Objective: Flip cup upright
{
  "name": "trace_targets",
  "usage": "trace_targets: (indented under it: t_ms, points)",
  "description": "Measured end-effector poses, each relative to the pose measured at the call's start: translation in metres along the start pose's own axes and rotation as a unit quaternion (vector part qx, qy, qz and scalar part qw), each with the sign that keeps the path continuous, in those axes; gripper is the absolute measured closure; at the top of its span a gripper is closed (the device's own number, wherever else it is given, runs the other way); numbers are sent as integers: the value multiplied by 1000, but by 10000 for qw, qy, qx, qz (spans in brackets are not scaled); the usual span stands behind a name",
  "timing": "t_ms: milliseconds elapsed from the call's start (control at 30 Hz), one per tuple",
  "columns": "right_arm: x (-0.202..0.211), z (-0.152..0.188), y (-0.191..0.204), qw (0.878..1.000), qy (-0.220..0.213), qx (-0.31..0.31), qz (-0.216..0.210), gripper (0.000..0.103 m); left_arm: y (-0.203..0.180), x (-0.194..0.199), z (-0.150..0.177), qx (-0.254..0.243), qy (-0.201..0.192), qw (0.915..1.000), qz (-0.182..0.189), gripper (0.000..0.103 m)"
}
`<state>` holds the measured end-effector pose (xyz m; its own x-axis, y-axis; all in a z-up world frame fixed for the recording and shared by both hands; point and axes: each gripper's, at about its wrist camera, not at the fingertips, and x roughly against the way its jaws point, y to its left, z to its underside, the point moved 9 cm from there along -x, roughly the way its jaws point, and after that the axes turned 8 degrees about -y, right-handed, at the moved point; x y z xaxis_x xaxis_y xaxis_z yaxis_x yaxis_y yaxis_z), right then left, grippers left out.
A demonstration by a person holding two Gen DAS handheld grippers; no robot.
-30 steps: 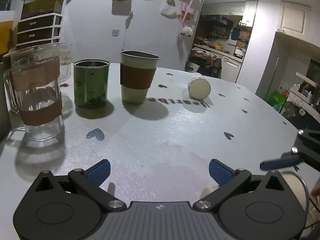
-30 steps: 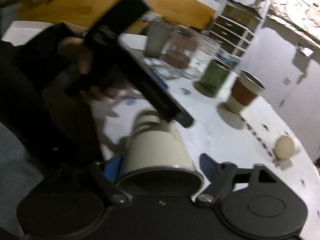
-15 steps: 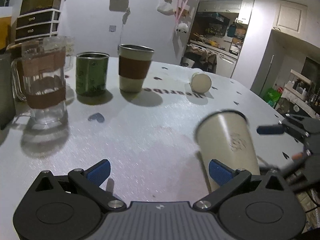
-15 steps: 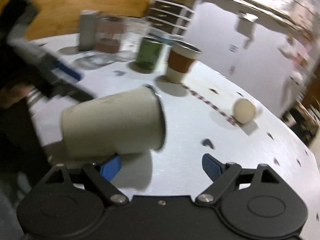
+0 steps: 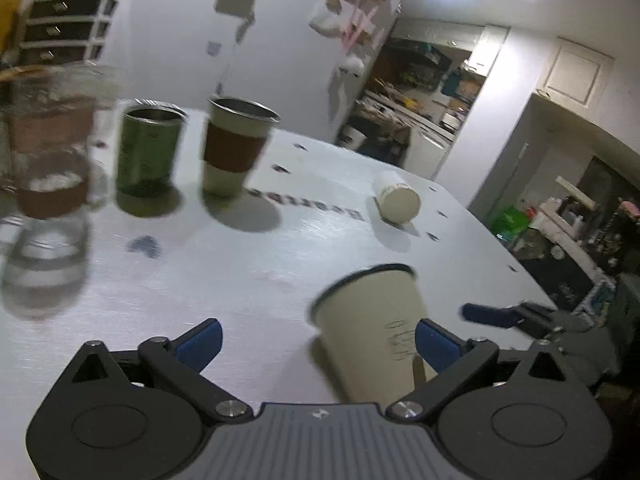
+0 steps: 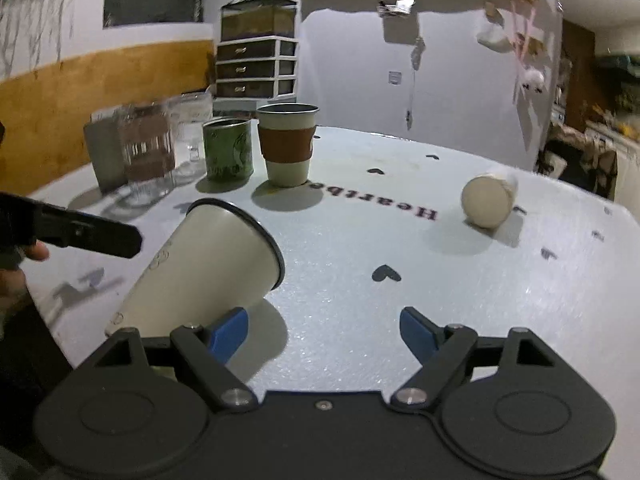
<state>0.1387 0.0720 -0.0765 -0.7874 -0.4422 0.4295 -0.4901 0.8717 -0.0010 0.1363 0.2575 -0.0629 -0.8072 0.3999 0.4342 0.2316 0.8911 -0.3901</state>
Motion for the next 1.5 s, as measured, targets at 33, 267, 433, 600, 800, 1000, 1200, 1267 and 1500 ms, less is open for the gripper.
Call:
trace_targets:
  t_ms: [33,267,433,600,800,1000,1200,1267,1500]
  points:
    - [1,1,-1,10000,-1,-71,-14,19,-4,-7,1,101,122,9998,92,6]
    - [-4,8,1,9992,24,-387,-85,19,-6,-53,-2,1205,818,9890,260,10]
    - [-6,8,6,9989,-16,-447,-128,20,-9,-64,-6,1120,819,9902,129,19]
    - [-7,7,2,9983,-40,-576,-67,20,-11,-54,-9,890,606,9941,153,21]
    - [2,-4,9,9978,-300,-583,-38,20,-30,-17,-24,-236,-243,9994,-109,22]
    - [14,-16,17,9971,-577,-491,12,20,-41,9,-31,-895,-775,9922,-391,23]
    - [19,-21,22,9964,-718,-436,111,20,-28,9,-48,-1222,-1123,9824,-856,23]
    - [19,-21,25,9964,-734,-410,123,20,-19,4,-56,-1347,-1274,9763,-1118,23]
    - [16,-19,31,9964,-713,-465,21,20,19,-10,-89,-1544,-1678,9539,-1953,24]
